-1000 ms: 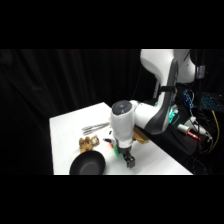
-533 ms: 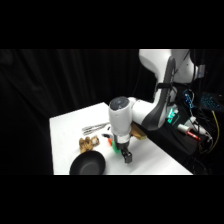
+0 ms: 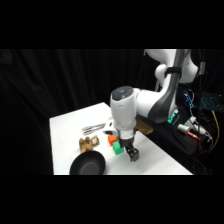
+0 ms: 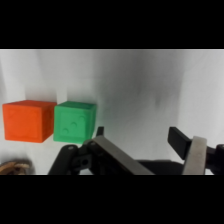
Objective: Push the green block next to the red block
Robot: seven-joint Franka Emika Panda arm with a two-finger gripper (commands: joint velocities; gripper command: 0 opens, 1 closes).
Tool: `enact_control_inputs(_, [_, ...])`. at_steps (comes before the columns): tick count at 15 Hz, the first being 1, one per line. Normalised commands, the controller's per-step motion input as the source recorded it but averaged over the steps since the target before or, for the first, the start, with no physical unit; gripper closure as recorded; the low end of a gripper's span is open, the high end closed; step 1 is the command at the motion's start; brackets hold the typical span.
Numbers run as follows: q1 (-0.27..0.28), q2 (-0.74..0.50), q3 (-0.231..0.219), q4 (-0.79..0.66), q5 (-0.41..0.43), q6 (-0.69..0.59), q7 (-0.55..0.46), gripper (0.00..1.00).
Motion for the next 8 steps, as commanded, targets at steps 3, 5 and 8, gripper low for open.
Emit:
enact_control_inputs(3, [-0.101, -0.39, 0.089, 0.02, -0.021, -0.45, -0.12, 0.00])
enact_control_inputs(5, [-0.110, -0.30, 0.077, 0.06, -0.046, -0.36, -0.08, 0.00])
enact_control_inputs(8, [-0.130, -0.19, 0.087, 0.09, -0.007, -0.22, -0.10, 0.00])
